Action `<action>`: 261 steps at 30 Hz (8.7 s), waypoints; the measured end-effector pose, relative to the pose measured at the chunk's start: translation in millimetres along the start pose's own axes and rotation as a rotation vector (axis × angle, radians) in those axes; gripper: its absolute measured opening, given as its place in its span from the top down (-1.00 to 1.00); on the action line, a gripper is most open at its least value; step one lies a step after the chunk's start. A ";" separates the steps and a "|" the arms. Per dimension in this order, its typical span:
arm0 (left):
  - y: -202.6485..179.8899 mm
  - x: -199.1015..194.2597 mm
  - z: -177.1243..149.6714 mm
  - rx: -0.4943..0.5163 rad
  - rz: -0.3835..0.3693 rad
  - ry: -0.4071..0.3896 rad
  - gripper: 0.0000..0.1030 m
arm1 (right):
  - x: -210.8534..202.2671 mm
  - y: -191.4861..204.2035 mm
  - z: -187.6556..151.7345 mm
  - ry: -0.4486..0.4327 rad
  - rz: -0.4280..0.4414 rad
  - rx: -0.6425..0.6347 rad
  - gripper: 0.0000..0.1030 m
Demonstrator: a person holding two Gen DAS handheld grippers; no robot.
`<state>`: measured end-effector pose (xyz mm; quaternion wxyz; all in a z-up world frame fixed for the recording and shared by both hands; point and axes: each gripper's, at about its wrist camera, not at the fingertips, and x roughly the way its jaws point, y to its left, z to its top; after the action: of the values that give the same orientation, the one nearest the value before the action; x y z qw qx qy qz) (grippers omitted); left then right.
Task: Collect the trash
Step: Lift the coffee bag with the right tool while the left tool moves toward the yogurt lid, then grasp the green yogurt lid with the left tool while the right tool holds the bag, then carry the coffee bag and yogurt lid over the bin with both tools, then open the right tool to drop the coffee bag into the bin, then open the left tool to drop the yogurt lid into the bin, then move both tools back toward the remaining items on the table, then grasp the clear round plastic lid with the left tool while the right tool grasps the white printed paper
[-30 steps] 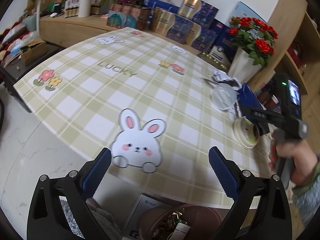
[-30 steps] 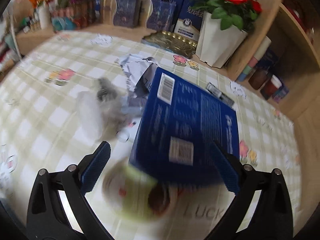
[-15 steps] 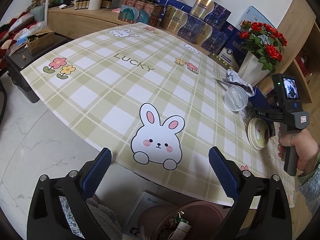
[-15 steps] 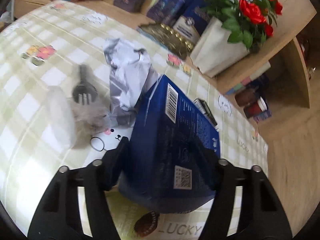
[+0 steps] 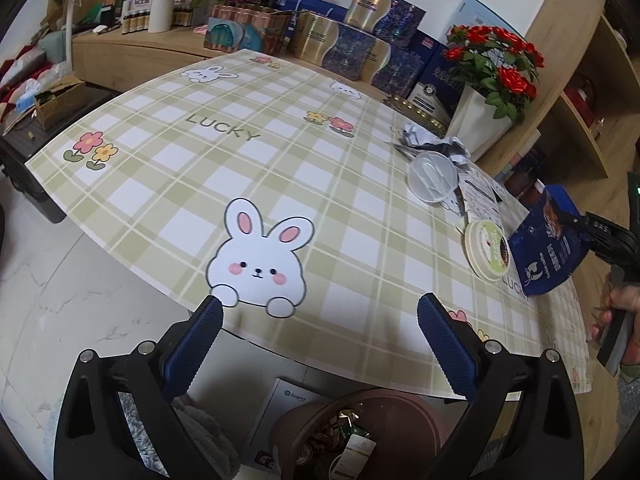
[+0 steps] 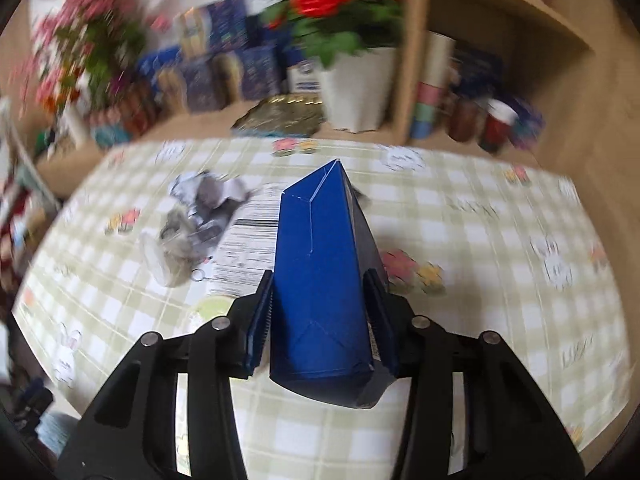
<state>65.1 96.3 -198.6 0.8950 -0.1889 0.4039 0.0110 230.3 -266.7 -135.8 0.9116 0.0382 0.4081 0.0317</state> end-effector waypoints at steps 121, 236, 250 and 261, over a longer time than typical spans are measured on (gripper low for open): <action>-38.8 -86.1 -57.0 0.163 -0.184 0.066 -0.62 | -78.7 80.9 -248.0 0.256 0.405 -0.073 0.42; -150.1 195.5 132.1 0.503 -0.104 0.219 -0.76 | 0.5 -15.2 -94.1 0.023 0.139 0.070 -0.89; -124.0 184.3 126.5 0.448 -0.153 0.259 -0.22 | 95.1 6.0 -5.0 0.096 0.215 0.025 -0.89; -88.5 125.2 106.0 0.417 -0.213 0.224 -0.22 | 164.4 32.2 22.4 0.198 0.150 0.003 -0.88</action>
<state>240.8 34.2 -196.7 0.8605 -0.0416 0.4718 -0.1877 355.4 -221.0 -239.8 0.8617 0.0665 0.4924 0.1028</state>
